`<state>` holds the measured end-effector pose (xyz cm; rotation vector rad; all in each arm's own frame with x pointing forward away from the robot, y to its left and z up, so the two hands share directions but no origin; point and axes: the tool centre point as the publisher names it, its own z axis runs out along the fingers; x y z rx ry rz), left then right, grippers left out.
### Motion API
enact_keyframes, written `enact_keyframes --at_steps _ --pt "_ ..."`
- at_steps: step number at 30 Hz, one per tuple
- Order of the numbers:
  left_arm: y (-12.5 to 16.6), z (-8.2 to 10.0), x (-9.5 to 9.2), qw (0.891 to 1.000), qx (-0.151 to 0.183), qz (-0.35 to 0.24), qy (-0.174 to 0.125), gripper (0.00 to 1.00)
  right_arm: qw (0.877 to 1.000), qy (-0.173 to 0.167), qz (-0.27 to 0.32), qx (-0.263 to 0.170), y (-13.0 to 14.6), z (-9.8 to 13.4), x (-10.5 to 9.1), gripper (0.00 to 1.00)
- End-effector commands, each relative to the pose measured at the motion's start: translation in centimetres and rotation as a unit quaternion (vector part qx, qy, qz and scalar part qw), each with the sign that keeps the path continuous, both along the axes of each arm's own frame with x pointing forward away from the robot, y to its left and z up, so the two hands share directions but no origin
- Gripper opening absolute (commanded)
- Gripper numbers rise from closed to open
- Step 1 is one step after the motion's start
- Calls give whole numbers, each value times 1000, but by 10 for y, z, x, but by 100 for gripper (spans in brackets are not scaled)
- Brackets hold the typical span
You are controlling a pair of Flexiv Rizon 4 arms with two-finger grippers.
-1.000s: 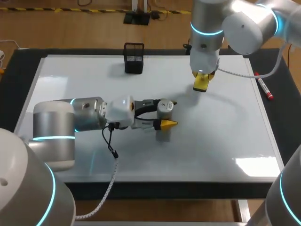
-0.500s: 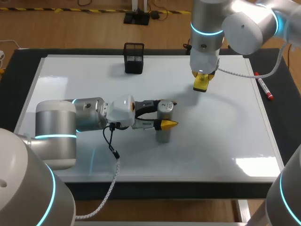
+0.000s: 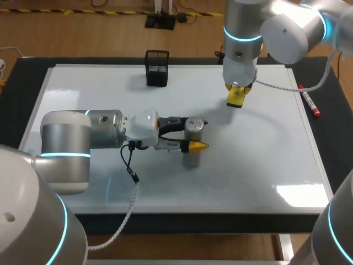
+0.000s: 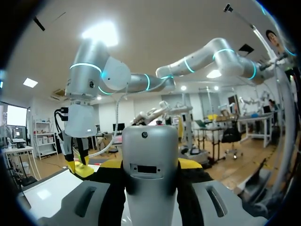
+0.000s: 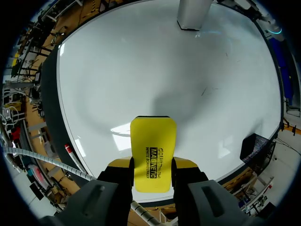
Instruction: Pick up the inspection probe, press it on each red-marked spot on the whiteboard one by one, put down the probe, pick up the eraser, and wipe off all the red marks.
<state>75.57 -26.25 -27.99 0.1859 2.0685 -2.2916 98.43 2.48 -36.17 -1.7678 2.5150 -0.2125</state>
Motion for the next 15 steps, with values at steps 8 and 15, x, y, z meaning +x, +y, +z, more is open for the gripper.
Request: enact_keyframes --at_steps 8,15 --pt "0 -1 0 1000 6 -3 2 0 1000 0 1 -1 -1 1 0 0" --pt "1 6 -3 1000 -3 -2 3 0 1000 0 1 -1 -1 1 0 0"
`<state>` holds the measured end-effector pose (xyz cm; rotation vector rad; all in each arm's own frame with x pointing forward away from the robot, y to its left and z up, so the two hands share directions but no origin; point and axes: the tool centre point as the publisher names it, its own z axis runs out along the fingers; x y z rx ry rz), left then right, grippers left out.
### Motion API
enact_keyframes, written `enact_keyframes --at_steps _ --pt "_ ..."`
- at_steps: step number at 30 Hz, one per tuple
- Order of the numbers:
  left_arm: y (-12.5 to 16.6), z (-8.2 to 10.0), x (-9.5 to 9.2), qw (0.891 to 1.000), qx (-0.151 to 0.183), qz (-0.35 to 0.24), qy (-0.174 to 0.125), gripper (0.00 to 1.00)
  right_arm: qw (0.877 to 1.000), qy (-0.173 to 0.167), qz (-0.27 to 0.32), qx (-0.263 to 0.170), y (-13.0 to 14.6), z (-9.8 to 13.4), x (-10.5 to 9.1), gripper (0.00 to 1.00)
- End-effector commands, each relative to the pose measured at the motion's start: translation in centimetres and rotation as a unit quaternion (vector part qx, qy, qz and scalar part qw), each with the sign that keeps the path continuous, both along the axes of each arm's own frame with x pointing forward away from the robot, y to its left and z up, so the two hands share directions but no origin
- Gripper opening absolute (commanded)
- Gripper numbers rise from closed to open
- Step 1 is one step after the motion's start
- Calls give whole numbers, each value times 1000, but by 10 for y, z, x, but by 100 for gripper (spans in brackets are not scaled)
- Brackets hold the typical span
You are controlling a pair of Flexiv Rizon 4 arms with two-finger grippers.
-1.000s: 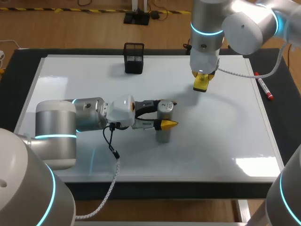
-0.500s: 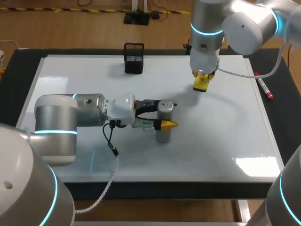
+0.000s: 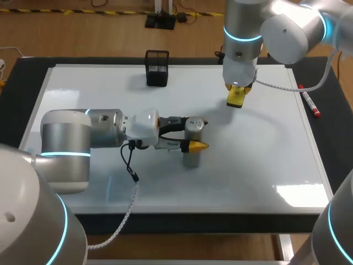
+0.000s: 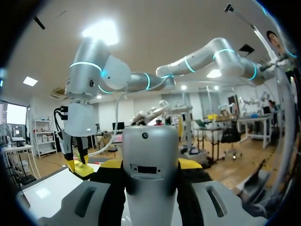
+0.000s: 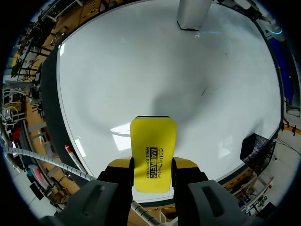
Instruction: Pick up the inspection probe, press it on each red-marked spot on the whiteboard one by one, put down the probe, pick up the eraser, and wipe off all the red marks.
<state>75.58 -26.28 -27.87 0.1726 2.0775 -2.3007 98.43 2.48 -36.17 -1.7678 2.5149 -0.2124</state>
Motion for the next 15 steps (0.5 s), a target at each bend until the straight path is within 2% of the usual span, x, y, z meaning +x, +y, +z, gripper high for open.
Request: enact_keyframes --at_steps 1,9,15 --pt "1 9 -4 1000 -3 -1 -6 0 1000 0 1 -1 -1 1 0 0" --pt "22 37 -7 999 -29 -7 -14 0 1000 0 1 -1 -1 1 0 0" --pt "51 45 -9 999 -34 10 -17 0 1000 0 1 -1 -1 1 0 0"
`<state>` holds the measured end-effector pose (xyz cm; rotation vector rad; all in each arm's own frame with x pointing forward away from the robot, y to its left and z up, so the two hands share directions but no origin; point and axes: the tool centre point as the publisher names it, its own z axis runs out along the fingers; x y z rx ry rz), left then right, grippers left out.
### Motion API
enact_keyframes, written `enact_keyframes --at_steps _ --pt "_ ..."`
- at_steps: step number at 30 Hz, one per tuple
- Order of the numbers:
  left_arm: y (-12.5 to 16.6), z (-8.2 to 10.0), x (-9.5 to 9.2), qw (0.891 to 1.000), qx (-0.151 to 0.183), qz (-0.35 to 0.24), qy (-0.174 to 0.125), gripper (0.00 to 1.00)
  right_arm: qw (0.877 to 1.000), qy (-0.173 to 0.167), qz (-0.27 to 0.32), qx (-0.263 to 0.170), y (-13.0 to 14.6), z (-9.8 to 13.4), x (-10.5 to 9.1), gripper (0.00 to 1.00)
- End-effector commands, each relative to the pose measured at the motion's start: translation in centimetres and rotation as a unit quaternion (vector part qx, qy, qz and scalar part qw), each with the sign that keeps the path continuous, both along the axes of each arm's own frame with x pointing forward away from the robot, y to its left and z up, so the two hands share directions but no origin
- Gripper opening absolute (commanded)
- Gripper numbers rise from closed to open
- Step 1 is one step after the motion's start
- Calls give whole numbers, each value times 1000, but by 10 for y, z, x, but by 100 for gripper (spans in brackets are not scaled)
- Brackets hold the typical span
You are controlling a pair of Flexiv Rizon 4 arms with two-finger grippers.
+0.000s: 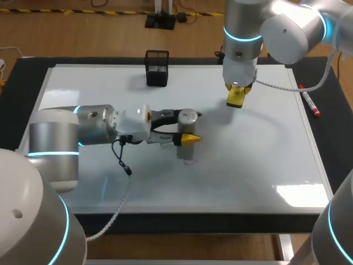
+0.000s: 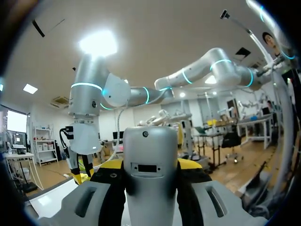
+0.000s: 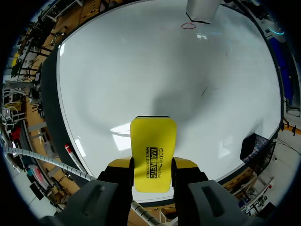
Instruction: Pick up the inspection probe, press it on each red-marked spot on the whiteboard one by one, put down the probe, pick up the eraser, and wipe off all the red marks.
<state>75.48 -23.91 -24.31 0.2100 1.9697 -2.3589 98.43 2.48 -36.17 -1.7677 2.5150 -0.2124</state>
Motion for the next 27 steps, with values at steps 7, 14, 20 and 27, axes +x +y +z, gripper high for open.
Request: enact_keyframes --at_steps 7,14,20,27 --pt "67 12 -5 999 1 45 0 0 1000 0 1 -1 -1 1 0 0" --pt "107 12 3 998 -15 61 3 0 1000 0 1 -1 -1 1 0 0" --pt "141 10 13 996 -18 82 8 0 1000 0 1 -1 -1 1 0 0" --pt "179 9 20 995 -22 100 12 0 1000 0 1 -1 -1 1 0 0"
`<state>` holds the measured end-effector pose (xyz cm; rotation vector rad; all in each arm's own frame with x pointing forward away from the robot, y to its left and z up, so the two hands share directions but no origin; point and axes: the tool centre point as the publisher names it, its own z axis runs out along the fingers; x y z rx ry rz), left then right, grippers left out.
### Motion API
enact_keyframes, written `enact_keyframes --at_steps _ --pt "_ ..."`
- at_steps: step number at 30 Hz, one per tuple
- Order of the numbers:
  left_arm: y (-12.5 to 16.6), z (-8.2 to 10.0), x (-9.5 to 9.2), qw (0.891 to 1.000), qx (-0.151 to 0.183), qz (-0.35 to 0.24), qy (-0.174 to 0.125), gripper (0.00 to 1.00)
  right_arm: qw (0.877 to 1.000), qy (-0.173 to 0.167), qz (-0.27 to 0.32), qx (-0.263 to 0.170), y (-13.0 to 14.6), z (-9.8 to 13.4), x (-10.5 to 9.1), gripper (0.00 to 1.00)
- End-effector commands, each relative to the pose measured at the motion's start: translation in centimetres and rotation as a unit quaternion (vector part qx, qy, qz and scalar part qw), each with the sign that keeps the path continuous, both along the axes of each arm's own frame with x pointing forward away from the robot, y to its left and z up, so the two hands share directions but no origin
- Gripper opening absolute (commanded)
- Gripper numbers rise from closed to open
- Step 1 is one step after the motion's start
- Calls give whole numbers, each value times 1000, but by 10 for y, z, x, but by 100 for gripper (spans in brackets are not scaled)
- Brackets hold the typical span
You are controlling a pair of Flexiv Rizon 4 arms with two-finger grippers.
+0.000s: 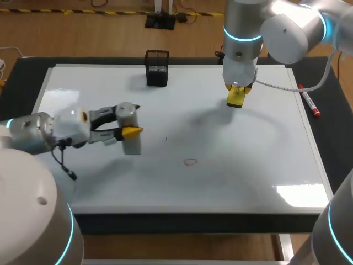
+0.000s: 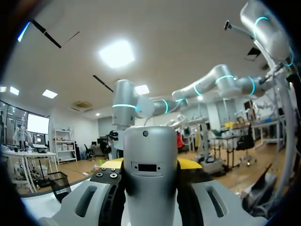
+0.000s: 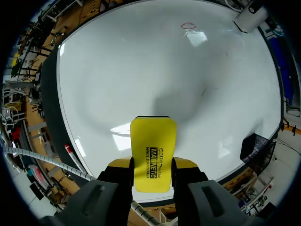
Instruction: Pick up the inspection probe, press it on each red-marked spot on the whiteboard one by one, put down the probe, pick up the eraser, and wipe off all the red marks.
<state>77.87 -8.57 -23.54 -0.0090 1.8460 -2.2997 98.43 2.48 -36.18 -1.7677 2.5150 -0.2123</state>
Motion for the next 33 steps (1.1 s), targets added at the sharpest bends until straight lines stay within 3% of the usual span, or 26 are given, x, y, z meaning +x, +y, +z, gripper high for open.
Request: enact_keyframes --at_steps 1,10,19,33 --pt "31 1 -3 1000 2 7 0 0 1000 0 1 -1 -1 1 0 0" --pt "71 -4 6 1000 5 27 2 0 1000 0 1 -1 -1 1 0 0" --pt "95 -3 2 999 -7 45 -2 0 1000 0 1 -1 -1 1 0 0" --pt "95 -3 2 999 -7 45 -2 0 1000 0 1 -1 -1 1 0 0"
